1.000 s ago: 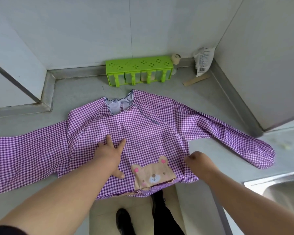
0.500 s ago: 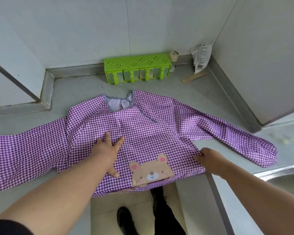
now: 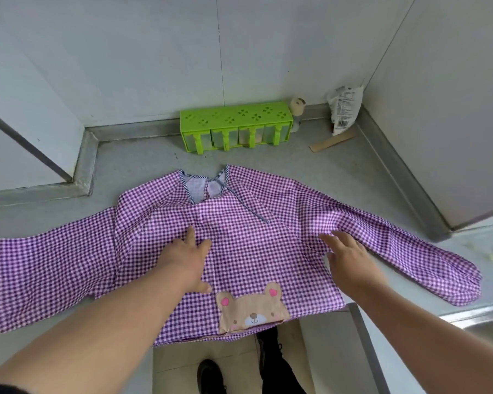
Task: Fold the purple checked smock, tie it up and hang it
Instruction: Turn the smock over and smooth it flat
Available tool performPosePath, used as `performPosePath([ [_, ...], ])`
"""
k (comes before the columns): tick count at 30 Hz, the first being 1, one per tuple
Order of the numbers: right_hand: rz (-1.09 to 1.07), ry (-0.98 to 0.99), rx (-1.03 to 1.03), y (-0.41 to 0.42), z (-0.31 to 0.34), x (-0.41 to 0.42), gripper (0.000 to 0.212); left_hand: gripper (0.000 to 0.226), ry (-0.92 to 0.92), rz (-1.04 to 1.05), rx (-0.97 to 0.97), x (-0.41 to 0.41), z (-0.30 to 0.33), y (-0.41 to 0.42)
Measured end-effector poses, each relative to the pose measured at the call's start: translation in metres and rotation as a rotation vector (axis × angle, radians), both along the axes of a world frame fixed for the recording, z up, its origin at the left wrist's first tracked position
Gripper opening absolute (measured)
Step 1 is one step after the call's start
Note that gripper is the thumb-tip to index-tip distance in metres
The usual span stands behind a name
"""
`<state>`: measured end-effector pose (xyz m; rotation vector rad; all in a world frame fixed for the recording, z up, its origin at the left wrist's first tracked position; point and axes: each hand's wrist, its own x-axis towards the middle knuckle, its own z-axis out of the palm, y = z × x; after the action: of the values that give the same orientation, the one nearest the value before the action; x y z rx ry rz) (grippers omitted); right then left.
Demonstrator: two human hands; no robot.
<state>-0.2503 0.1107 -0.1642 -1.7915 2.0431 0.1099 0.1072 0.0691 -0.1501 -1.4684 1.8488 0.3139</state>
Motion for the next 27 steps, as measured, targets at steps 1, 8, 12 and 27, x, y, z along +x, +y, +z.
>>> performPosePath([
  [1, 0.042, -0.002, 0.016, -0.004, 0.001, 0.002, 0.055, 0.133, -0.001, -0.002, -0.001, 0.0, -0.001, 0.0],
  [8, 0.218, 0.13, 0.262, -0.046, 0.002, 0.002, 0.087, 0.149, 0.006, -0.002, -0.017, 0.011, -0.01, -0.011],
  [12, 0.143, 0.292, 0.197, -0.057, 0.01, -0.015, 0.087, 0.143, 0.035, 0.045, -0.006, 0.018, -0.009, -0.009],
  [27, 0.599, 0.15, 0.069, -0.13, 0.014, 0.11, 0.091, 0.057, 0.272, -0.006, -0.114, 0.036, 0.019, -0.046],
])
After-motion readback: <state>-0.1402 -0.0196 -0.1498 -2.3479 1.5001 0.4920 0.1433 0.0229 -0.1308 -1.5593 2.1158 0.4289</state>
